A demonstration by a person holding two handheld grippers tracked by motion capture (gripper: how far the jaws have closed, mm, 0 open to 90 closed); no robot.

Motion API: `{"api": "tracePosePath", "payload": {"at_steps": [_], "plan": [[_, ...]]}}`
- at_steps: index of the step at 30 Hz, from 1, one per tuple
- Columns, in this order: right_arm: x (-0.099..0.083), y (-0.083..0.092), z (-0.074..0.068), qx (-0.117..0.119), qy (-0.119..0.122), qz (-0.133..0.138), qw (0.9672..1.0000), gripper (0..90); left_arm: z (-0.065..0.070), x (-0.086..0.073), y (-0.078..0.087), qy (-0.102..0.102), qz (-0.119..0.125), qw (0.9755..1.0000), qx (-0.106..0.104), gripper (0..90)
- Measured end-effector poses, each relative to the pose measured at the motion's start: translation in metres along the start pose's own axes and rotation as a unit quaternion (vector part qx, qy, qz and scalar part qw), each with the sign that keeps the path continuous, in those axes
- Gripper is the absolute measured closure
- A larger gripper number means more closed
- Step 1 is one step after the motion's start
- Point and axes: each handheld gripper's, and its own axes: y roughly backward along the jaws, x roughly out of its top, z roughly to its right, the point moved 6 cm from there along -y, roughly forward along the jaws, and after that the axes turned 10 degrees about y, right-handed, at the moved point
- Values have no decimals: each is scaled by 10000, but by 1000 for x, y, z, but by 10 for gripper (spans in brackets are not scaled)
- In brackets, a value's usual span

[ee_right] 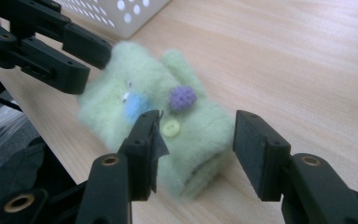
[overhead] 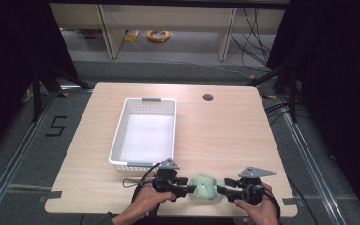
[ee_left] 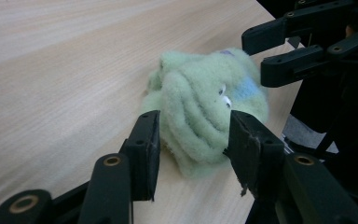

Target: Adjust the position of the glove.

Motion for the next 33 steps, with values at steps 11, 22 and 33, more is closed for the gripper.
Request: {"api": "tracePosePath", "payload": {"at_steps": [11, 22, 33], "plan": [[-9, -17, 9, 29, -159, -426, 9990, 492, 2, -8, -20, 76, -264, 9996, 40, 538], [-12, -23, 9, 233, -301, -408, 9984, 491, -1, -11, -24, 232, -339, 9991, -133, 566], [-12, -25, 6, 409, -324, -417, 9978, 560, -2, -14, -25, 190, -357, 9991, -90, 613]]}}
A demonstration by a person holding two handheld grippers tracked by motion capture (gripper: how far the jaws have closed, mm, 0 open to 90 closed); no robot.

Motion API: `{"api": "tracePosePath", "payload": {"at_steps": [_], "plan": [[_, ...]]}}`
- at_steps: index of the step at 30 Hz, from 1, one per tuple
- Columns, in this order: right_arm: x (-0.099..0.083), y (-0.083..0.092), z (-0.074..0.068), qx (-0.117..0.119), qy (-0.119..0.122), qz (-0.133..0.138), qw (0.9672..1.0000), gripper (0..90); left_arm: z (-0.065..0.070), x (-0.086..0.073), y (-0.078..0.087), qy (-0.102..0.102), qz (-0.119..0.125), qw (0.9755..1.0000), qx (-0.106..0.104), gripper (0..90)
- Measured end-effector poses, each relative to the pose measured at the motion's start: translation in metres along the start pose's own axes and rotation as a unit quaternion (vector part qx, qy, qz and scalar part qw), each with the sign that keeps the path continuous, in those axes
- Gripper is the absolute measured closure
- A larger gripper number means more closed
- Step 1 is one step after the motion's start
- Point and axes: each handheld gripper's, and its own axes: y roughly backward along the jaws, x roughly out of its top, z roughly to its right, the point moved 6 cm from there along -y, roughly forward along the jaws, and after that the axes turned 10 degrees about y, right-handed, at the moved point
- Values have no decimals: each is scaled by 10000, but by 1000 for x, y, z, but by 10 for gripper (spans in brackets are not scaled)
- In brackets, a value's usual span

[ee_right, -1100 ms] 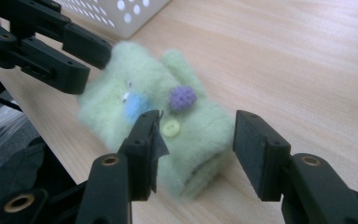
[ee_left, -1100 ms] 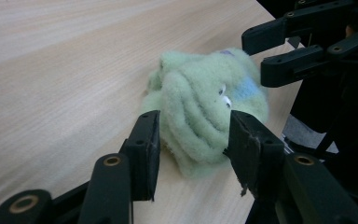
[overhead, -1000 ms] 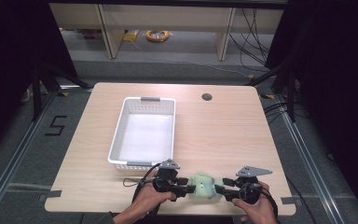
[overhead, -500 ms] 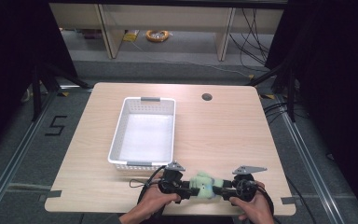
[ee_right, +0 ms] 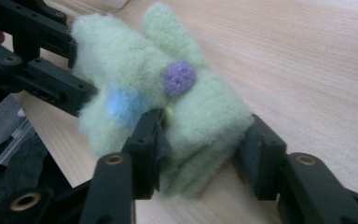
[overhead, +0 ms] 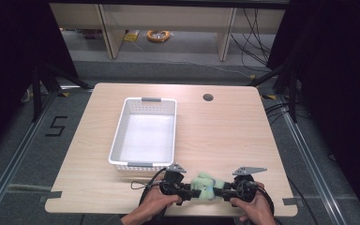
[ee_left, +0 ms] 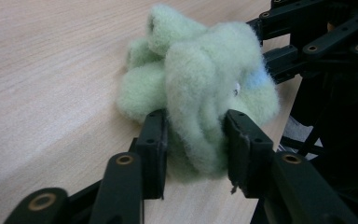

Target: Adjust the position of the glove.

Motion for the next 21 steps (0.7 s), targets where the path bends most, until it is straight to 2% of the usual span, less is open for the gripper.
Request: {"api": "tracePosePath", "payload": {"at_steps": [2, 3, 4, 5, 7, 11, 12, 13, 14, 17, 18, 19, 20, 21], "plan": [[1, 0, 0, 73, 55, 37, 10000, 616, 1, 0, -1, 9, 103, 9999, -65, 663], [1, 0, 0, 97, 82, 54, 9999, 629, 1, 0, 0, -21, 100, 9999, -31, 679], [1, 0, 0, 104, 108, 60, 9999, 642, 1, -1, 0, -48, 69, 9999, -116, 697], [1, 1, -1, 51, 114, 40, 9999, 657, 1, -1, 0, -44, 90, 9999, -116, 710], [1, 3, -1, 64, 126, 80, 9999, 683, 1, -1, 1, -23, 134, 9999, -86, 733], [3, 4, -2, 63, 152, 190, 9997, 716, 2, -1, 3, 27, 82, 9998, -174, 750], [2, 7, -6, 56, 2, 131, 9999, 726, 1, -1, 3, 6, 90, 9998, -175, 755], [2, 7, -6, 56, 2, 131, 9999, 726, 1, -1, 3, 32, 137, 9998, -114, 755], [3, 6, -3, 75, 185, 187, 9996, 728, 1, -1, 4, 36, 142, 9998, -126, 757], [4, 8, -7, 79, 140, 216, 9996, 734, 3, 0, 6, 6, 122, 9999, -110, 763], [5, 8, -8, 104, 117, 248, 9996, 736, 4, 0, 6, -24, 134, 9997, -189, 763], [5, 9, -6, 45, 253, 278, 9993, 737, 5, -1, 7, -24, 126, 9997, -231, 764], [6, 9, -6, 71, 283, 327, 9990, 737, 5, -1, 8, -42, 103, 9997, -238, 765], [6, 10, -10, 98, 85, 256, 9996, 738, 5, -1, 9, -54, 108, 9996, -237, 764]]}}
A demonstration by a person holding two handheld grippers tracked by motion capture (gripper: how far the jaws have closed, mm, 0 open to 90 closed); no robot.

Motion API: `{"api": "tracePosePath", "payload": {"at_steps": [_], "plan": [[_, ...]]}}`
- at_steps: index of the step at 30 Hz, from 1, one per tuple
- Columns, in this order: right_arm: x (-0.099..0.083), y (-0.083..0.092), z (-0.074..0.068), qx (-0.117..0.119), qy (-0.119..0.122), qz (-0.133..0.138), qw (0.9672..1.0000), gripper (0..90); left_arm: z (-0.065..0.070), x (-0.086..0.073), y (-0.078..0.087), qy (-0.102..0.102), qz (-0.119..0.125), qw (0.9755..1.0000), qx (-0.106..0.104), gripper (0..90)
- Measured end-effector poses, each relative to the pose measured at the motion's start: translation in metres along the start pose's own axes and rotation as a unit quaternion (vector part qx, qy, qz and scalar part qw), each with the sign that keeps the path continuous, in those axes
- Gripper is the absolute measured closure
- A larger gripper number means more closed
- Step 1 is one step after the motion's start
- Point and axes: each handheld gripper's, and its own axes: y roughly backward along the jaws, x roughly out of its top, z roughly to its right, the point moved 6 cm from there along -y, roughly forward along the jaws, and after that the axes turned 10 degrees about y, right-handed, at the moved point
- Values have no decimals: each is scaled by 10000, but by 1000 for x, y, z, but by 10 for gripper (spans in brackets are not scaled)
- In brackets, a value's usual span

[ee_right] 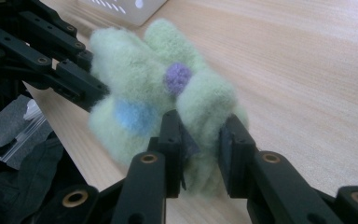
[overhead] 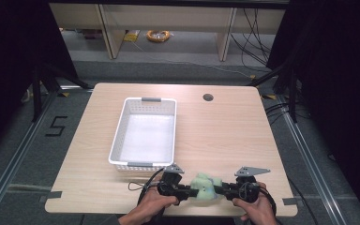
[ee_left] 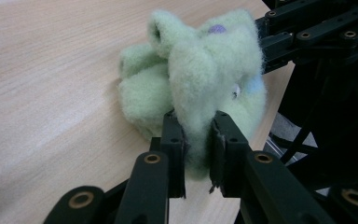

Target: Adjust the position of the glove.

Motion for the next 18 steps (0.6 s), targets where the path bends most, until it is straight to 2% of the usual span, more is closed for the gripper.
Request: {"api": "tracePosePath", "payload": {"at_steps": [1, 2, 8, 9, 11, 14, 15, 16, 17, 18], "plan": [[1, -1, 0, 50, 67, 55, 10000, 738, 0, 0, 0, -5, 87, 9999, 60, 765], [1, -1, 2, 37, 147, 119, 9998, 738, 1, 1, 1, -14, 61, 10000, 53, 765], [3, 0, 1, 65, 150, 182, 9997, 738, 2, 2, 4, -23, 64, 9999, 77, 766], [4, 0, 0, 70, 170, 222, 9996, 738, 0, 2, 8, -68, -74, 9997, 234, 766], [5, 0, -1, 104, 191, 260, 9994, 737, 1, 2, 7, 7, 81, 9999, 77, 765], [5, 2, -1, 5, 202, 253, 9995, 737, 2, 2, 9, -21, 62, 10000, 46, 765], [6, 1, -3, 31, 208, 251, 9995, 738, 2, 2, 12, -48, 57, 9999, 127, 765], [6, 1, -3, 31, 208, 251, 9995, 738, 2, 2, 12, -48, 57, 9999, 127, 765], [6, 1, -6, 113, 57, 227, 9997, 737, 2, 2, 12, -48, 65, 9999, 133, 765], [6, 1, -7, 108, 79, 229, 9996, 737, 2, 2, 13, -37, 94, 9999, 66, 765]]}}
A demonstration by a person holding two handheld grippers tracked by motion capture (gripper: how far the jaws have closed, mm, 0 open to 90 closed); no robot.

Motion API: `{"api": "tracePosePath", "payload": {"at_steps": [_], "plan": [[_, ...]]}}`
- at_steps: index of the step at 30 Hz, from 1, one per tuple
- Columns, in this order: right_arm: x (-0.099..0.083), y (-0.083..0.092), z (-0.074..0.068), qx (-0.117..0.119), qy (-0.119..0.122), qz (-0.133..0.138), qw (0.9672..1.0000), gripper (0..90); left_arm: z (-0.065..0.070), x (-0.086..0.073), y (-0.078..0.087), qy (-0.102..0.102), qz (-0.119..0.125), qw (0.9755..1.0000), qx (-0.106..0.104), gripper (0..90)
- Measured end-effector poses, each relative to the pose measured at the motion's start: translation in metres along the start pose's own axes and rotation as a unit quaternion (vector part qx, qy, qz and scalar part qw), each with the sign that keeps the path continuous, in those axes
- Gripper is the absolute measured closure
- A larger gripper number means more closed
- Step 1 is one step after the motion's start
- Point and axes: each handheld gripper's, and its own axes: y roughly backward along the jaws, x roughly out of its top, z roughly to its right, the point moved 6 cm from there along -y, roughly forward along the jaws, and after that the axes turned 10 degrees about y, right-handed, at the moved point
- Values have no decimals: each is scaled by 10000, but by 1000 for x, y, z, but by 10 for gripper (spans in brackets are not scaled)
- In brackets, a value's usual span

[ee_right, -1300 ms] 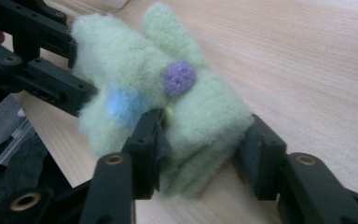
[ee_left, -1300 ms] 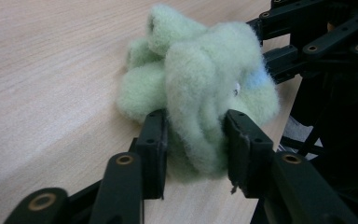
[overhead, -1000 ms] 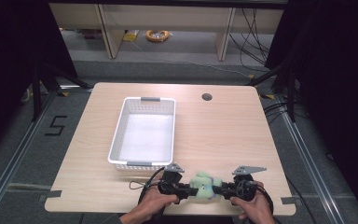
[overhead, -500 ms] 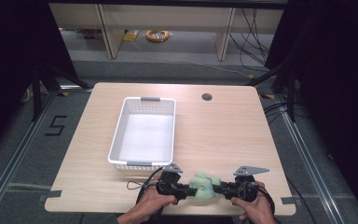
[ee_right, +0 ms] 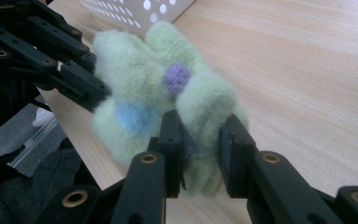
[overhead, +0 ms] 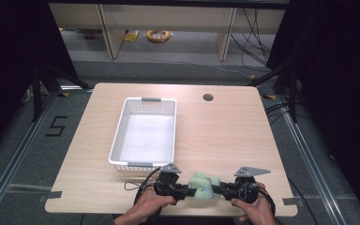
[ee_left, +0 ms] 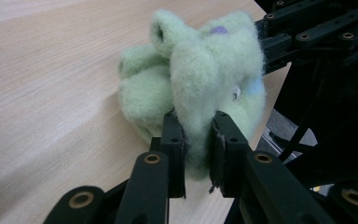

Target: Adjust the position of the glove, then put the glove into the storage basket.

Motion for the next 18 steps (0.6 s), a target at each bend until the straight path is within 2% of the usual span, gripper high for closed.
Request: {"api": "tracePosePath", "payload": {"at_steps": [2, 3, 4, 5, 6, 7, 8, 9, 11, 13, 15, 17, 18], "plan": [[1, -2, -1, -2, 28, 46, 10000, 737, -1, 0, 2, -32, -1, 10000, 40, 765], [2, -3, 0, 63, 146, 65, 9999, 737, -2, -1, 4, -26, 7, 10000, 56, 765], [2, -3, -2, 33, 97, 47, 9999, 737, -2, -2, 5, -30, -39, 10000, -31, 765], [2, -4, -2, -3, 163, 54, 9999, 737, -2, -2, 5, -18, -16, 10000, -31, 765], [2, -4, -4, 50, 99, 23, 9999, 737, -2, -3, 8, -20, -11, 10000, 78, 765], [3, -5, -7, 50, 35, 25, 10000, 737, -2, -3, 8, -21, 40, 10000, 39, 765], [3, -7, -8, 55, 66, 41, 10000, 737, -3, -4, 11, -66, -41, 10000, -21, 765], [4, -8, -8, 15, 170, 19, 9999, 737, -3, -4, 11, -36, 6, 10000, 8, 765], [5, -11, -10, 98, 167, 10, 9998, 737, -4, -5, 15, -82, -9, 10000, -4, 765], [6, -12, -12, 105, 196, 7, 9998, 736, -5, -6, 19, -66, 22, 10000, 44, 764], [6, -13, -14, 73, 230, -16, 9997, 736, -4, -7, 20, -66, 21, 10000, 7, 764], [6, -13, -15, 82, 186, -51, 9998, 736, -4, -7, 21, -99, 18, 9999, 24, 764], [7, -13, -18, 105, 80, -87, 9999, 736, -4, -7, 22, -99, 33, 9999, 53, 764]]}}
